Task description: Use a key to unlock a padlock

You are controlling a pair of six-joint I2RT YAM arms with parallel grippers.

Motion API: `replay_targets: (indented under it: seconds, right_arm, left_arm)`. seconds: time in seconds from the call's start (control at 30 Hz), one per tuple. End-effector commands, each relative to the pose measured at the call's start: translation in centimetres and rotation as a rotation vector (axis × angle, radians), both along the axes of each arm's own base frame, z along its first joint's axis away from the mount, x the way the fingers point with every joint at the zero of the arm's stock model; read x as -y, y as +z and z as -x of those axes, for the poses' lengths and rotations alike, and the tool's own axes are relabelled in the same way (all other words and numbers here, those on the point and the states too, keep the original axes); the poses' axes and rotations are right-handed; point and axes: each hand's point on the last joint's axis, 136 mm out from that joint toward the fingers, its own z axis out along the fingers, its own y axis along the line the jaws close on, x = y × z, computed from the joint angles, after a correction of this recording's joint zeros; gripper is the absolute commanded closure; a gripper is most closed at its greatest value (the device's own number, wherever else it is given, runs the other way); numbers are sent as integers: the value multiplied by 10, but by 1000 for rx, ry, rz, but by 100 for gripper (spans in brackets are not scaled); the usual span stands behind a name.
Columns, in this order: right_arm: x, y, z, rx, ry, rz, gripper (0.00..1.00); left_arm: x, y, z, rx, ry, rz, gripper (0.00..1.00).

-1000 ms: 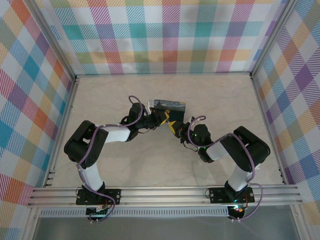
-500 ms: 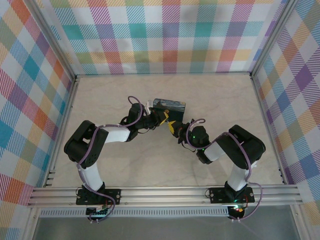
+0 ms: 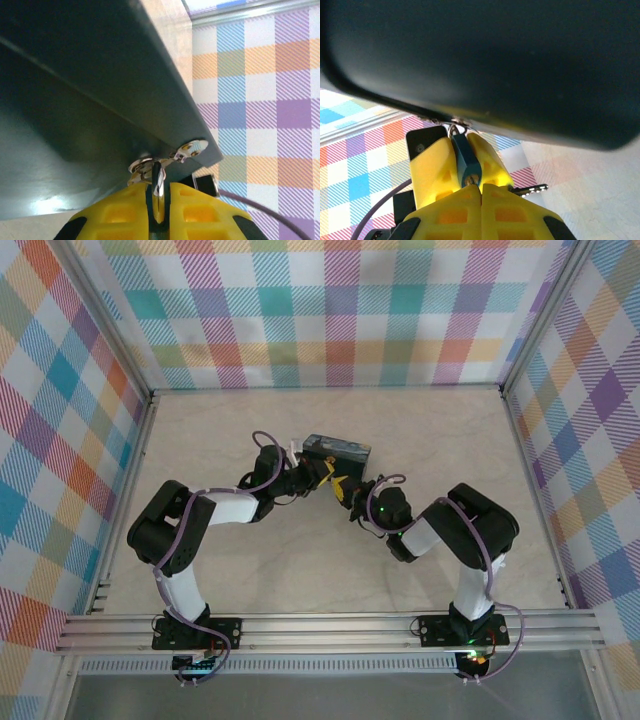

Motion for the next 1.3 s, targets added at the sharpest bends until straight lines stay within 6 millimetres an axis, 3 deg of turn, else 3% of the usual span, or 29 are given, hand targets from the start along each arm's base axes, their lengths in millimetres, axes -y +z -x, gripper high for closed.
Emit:
replay_targets:
  seconds: [0.0, 0.17, 0.37, 0.8, 1.1, 1.27]
  right_arm:
    - [1, 15, -19, 77, -42, -7, 100]
    - [-6, 20, -26, 95, -22, -17, 100]
    - [5, 20, -29, 109, -50, 5, 100]
    - [9, -16, -14, 40, 4, 63, 97]
    - [24, -37, 15, 1, 42, 148, 73]
    - [30, -48, 36, -20, 103, 239, 71]
  left_arm:
    - [24, 20, 30, 25, -162, 75, 100]
    - [26, 20, 38, 24, -185, 78, 100]
    - [27, 20, 44, 26, -204, 86, 100]
    - [24, 5, 45, -1, -191, 54, 100]
    - [19, -7, 40, -16, -157, -2, 100]
    - [18, -11, 39, -28, -153, -14, 100]
